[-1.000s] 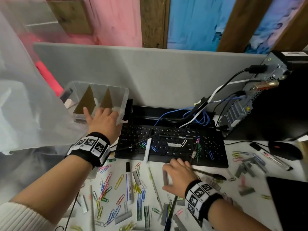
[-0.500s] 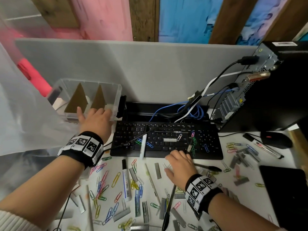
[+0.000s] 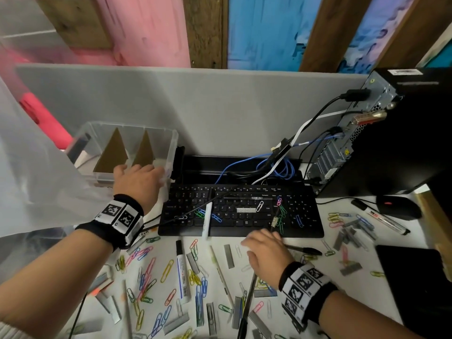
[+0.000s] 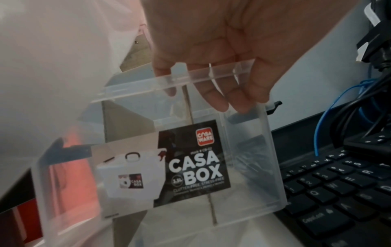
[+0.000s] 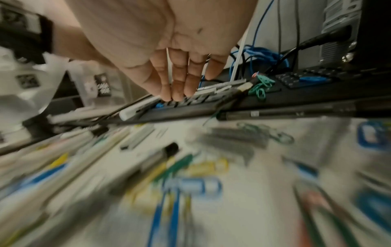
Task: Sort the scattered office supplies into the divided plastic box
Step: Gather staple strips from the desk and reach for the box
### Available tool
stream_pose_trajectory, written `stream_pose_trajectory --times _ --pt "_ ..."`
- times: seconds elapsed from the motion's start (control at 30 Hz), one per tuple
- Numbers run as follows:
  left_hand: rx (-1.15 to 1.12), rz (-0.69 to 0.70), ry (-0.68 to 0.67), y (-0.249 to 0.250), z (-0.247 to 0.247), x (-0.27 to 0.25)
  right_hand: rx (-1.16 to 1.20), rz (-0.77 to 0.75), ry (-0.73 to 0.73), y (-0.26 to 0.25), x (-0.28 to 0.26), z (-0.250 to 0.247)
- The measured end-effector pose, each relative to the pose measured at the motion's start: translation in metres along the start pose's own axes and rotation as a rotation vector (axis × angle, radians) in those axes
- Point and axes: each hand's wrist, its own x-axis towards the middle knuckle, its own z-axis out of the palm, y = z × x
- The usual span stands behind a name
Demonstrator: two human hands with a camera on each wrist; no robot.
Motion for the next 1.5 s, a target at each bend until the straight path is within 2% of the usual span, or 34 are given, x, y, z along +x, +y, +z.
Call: stream_pose_trajectory --times 0.17,0.33,0.5,0.83,0.93,1.0,1.07,1.2,1.33,1.4,1.5 --pt "0.034 -0.039 0.003 0.001 -0.002 -0.003 -0.011 0.17 0.085 0.012 0.038 -0.028" --pt "0.041 -0.028 -0.012 -0.001 -0.001 -0.002 -0.075 0.28 0.036 0.03 0.068 -0.033" --pt "0.079 0.0 -0.021 -0.003 -0.001 -0.001 -0.107 0.298 -0.031 0.037 0.075 -0.027" --pt "0.119 0.058 0.014 -0.003 -0.004 -0.004 -0.062 0.258 0.017 0.042 0.058 -0.021" --pt "0.109 0.135 0.047 0.001 -0.006 -0.011 -0.042 0.255 0.045 0.04 0.054 -0.023" --pt "0.118 0.241 0.159 0.006 -0.008 -0.017 -0.003 0.248 0.072 0.038 0.052 -0.026" --pt "0.136 0.318 0.309 0.011 -0.012 -0.023 0.069 0.234 0.117 0.035 0.05 -0.031" --pt "0.091 0.421 0.499 0.036 -0.033 -0.034 0.358 0.178 0.313 0.023 0.046 -0.052" --pt "0.041 0.504 0.577 0.067 -0.047 -0.044 0.673 0.203 0.482 0.01 0.04 -0.092" --pt "0.022 0.528 0.588 0.082 -0.048 -0.047 0.939 0.227 0.454 0.003 0.036 -0.114" --pt "-0.031 0.557 0.594 0.107 -0.05 -0.053 1.278 0.277 0.318 -0.002 0.03 -0.136"
